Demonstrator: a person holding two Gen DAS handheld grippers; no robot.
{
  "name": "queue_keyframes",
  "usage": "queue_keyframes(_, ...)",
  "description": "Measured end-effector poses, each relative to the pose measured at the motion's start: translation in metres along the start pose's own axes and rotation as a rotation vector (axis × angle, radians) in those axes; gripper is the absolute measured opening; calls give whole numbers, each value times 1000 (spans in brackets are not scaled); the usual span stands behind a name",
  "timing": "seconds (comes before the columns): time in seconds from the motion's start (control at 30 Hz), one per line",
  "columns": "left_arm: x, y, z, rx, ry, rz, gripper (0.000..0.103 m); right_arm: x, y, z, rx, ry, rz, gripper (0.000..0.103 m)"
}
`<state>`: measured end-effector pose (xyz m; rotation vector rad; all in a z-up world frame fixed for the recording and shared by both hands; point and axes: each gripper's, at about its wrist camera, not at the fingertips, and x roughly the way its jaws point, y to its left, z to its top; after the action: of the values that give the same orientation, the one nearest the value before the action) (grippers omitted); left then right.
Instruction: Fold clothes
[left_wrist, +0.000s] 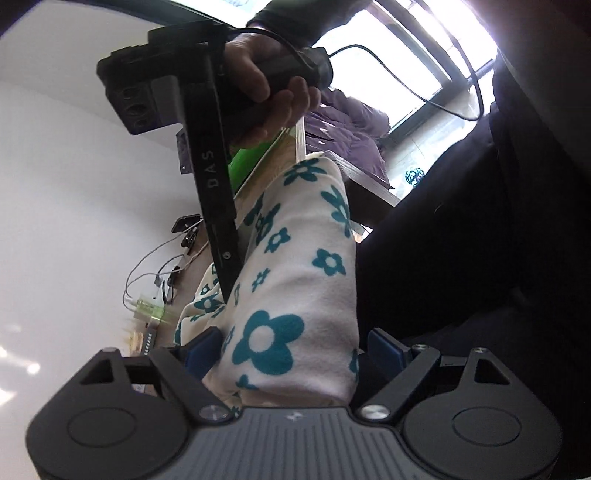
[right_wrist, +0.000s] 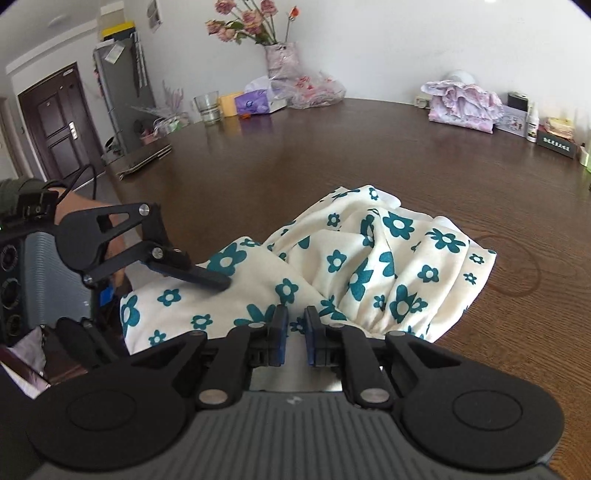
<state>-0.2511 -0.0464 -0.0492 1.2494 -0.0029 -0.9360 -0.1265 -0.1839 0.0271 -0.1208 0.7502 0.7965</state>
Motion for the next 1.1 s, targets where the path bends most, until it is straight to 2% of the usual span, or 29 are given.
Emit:
queue_keyframes(0.13,-1,26,0,-211,-17,-83,68,-8,-5,-1,-8,0,33,10)
queue_keyframes(0.17,-1,33,0,-261,-18,-110,67,-11,-7,-2,-10,-18,47,11)
queue_keyframes(0.2,0,39,-2,-300,-21,-134,67,-18,-8,-4,-19,-53,63,17)
queue_keyframes(0.23,0,47,-4,-340,-22,-162,66,-26,-7,-7,-32,-88,74,40)
queue_keyframes(0.27,1,55,-6,-385,-22,-194,65,-36,-2,-8,-59,-128,76,57)
queue_keyframes(0.3,3,65,-8,-435,-23,-228,64,-48,8,-13,-129,-186,81,83)
queue_keyframes(0.33,5,76,-10,-487,-24,-265,63,-56,21,-18,-226,-220,81,101)
queue_keyframes(0.37,7,86,-12,-534,-26,-303,63,-60,34,-24,-338,-212,81,102)
queue_keyframes(0.4,10,95,-15,-572,-30,-339,62,-62,46,-29,-452,-199,81,102)
queue_keyframes(0.47,16,110,-19,-610,-39,-405,62,-60,60,-43,-614,-203,25,102)
queue_keyframes(0.57,21,126,-22,-656,-33,-485,61,-45,58,-56,-776,-188,-65,102)
queue_keyframes(0.63,24,134,-27,-713,-33,-536,59,-36,53,-60,-835,-172,-74,102)
queue_keyframes(0.77,29,150,-36,-841,-41,-633,54,-19,37,-60,-835,-125,-6,99)
queue_keyframes(0.8,29,154,-37,-872,-41,-656,53,-17,33,-57,-797,-115,36,87)
queue_keyframes(0.87,27,161,-42,-946,-39,-697,53,-20,15,-42,-632,-112,131,78)
queue_keyframes(0.93,26,172,-53,-1075,-61,-726,55,-24,-11,-24,-413,-117,240,49)
queue_keyframes(1.0,26,184,-68,-1220,-100,-736,58,-23,-43,-13,-168,-106,353,44)
queue_keyframes(1.1,29,197,-90,-1358,-140,-645,70,-12,-83,-2,154,-65,462,39)
